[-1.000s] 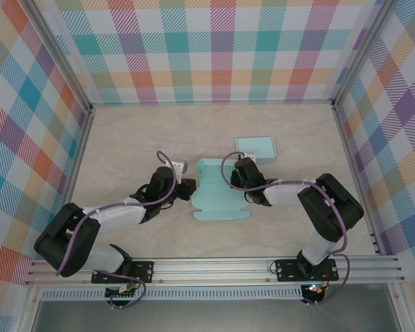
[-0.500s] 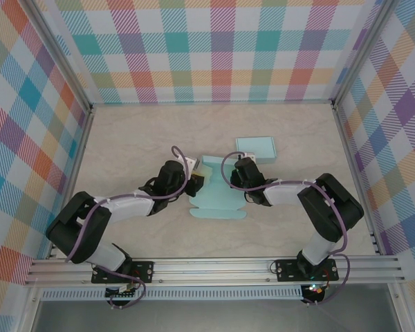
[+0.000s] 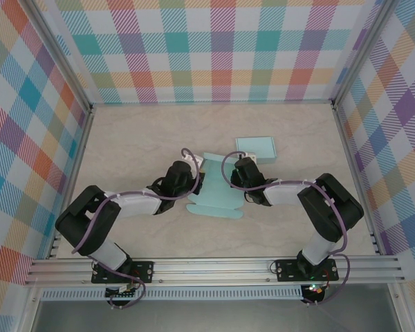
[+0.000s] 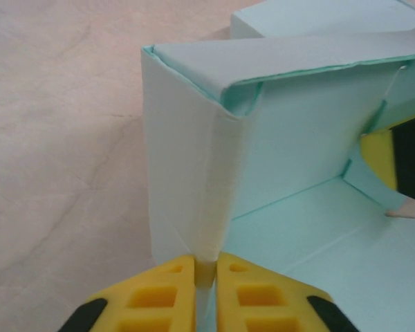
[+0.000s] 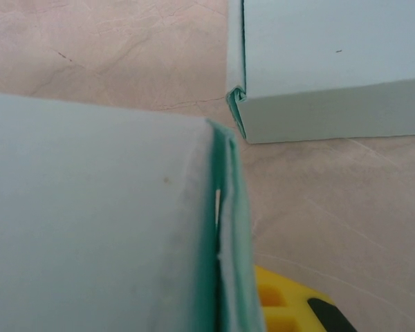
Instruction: Fold the paper box
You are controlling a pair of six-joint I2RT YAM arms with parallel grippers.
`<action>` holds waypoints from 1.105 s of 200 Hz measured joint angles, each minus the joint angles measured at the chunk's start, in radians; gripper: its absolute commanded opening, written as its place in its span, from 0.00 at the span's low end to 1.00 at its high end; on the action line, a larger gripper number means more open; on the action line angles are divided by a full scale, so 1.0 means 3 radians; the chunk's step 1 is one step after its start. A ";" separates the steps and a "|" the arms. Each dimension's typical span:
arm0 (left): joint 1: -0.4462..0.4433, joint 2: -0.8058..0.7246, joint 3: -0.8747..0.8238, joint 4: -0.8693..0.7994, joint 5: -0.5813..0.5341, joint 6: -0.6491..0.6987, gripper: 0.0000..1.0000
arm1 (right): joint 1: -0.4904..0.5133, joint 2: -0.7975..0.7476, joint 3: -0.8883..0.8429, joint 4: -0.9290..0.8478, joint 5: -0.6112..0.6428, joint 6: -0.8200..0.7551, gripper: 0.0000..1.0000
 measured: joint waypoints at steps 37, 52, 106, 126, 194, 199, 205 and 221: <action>-0.0102 0.0148 -0.0001 0.0287 -0.0408 0.0220 0.10 | 0.0025 0.0000 0.0000 -0.0005 0.0028 0.0094 0.00; -0.0107 0.0195 -0.0001 0.0378 -0.0498 0.0298 0.10 | 0.0042 -0.0001 0.0000 -0.0009 0.0041 0.0121 0.00; -0.0113 0.0421 0.0104 0.0551 -0.0790 0.0486 0.00 | 0.0097 -0.0006 0.0000 -0.0014 0.0055 0.0174 0.00; -0.0128 0.0483 0.0109 0.0629 -0.0921 0.0482 0.00 | 0.0130 -0.0006 0.0009 -0.0031 0.0056 0.0201 0.00; -0.0195 0.0720 0.0161 0.0871 -0.1637 0.0252 0.00 | 0.0336 0.0006 0.0170 -0.0270 0.0065 0.0392 0.00; -0.0197 0.0735 0.0184 0.0868 -0.1703 0.0207 0.00 | 0.0351 0.0008 0.0191 -0.0286 0.0066 0.0413 0.00; -0.0197 0.0750 0.0210 0.0870 -0.1779 0.0159 0.00 | 0.0365 0.0009 0.0209 -0.0295 0.0066 0.0432 0.00; -0.0197 0.0760 0.0254 0.0874 -0.1942 0.0029 0.00 | 0.0394 0.0023 0.0262 -0.0300 0.0066 0.0476 0.00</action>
